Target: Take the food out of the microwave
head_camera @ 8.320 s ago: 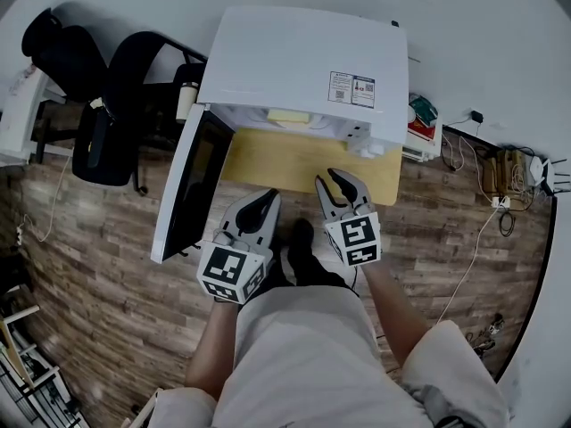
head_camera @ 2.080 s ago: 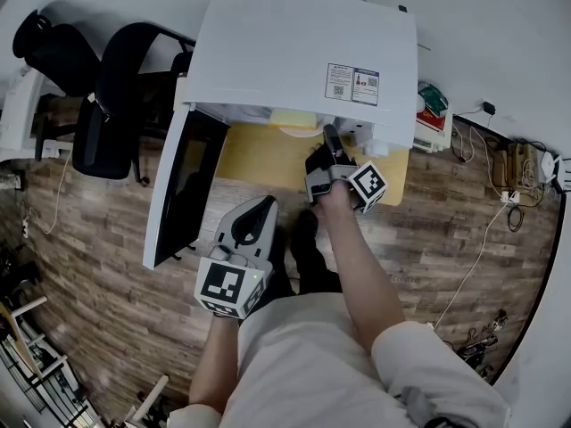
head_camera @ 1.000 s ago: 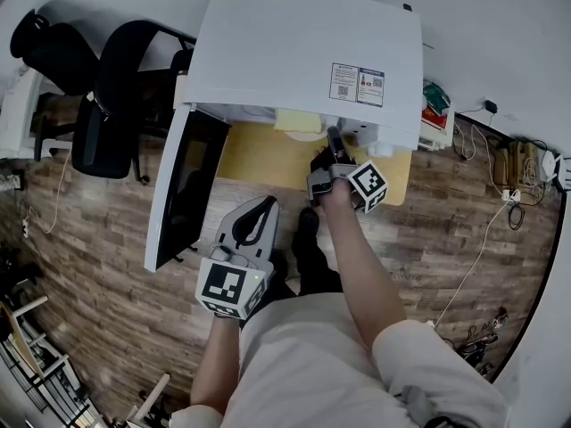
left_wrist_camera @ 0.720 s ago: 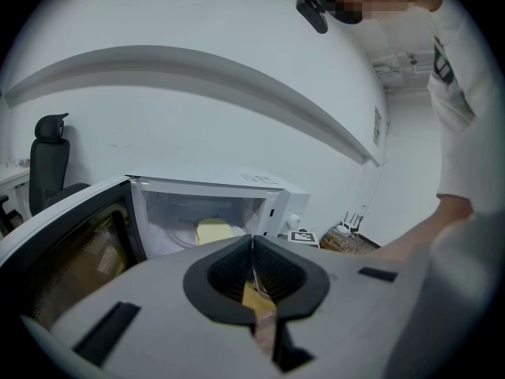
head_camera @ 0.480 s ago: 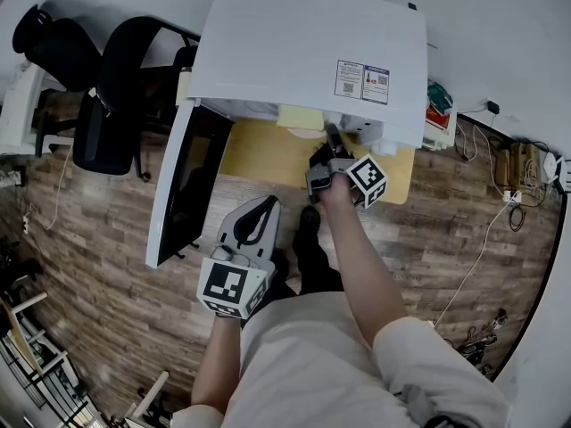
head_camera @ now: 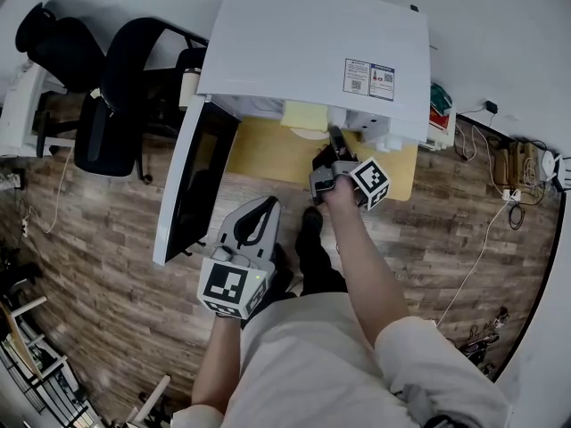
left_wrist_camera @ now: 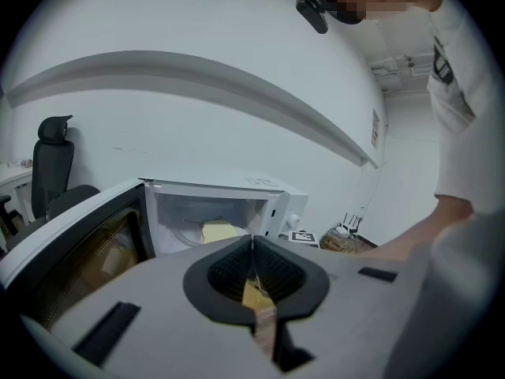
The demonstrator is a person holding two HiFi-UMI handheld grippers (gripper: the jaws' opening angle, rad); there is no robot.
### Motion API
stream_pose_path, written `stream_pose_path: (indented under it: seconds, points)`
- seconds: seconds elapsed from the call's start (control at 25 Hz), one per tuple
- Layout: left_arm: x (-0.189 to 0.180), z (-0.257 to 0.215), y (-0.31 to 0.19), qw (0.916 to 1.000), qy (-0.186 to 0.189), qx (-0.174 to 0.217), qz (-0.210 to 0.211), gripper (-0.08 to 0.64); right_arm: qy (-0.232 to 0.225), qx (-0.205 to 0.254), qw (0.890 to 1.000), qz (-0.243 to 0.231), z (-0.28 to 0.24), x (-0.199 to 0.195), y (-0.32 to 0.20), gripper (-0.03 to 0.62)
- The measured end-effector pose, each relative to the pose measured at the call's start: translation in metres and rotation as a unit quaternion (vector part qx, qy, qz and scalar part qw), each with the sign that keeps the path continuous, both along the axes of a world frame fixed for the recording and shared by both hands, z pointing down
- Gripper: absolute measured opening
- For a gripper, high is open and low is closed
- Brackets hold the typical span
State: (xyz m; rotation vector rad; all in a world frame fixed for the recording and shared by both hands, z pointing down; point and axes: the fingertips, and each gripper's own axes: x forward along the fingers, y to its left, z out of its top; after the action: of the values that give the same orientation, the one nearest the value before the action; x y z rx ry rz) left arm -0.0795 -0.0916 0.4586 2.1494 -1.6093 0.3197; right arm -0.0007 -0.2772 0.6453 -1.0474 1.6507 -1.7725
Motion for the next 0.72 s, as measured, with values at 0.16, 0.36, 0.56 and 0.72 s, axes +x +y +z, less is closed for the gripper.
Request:
stream_pose_path:
  seconds: [0.16, 0.36, 0.56, 0.72]
  points:
    - [-0.008, -0.003, 0.012, 1.0, 0.001, 0.003, 0.008, 0.011, -0.01, 0.009, 1.0, 0.009, -0.01, -0.002, 0.01, 0.009]
    - [-0.017, -0.01, 0.029, 0.9997, 0.003, 0.012, 0.02, 0.011, -0.012, 0.018, 1.0, 0.018, -0.026, -0.003, 0.026, 0.009]
    - [-0.023, -0.02, 0.048, 0.999, 0.007, 0.024, 0.037, 0.011, -0.019, 0.006, 0.999, 0.036, -0.037, 0.003, 0.051, 0.009]
    - [-0.026, -0.029, 0.068, 0.9979, 0.007, 0.035, 0.054, 0.011, -0.019, 0.003, 0.998, 0.052, -0.049, 0.011, 0.078, 0.009]
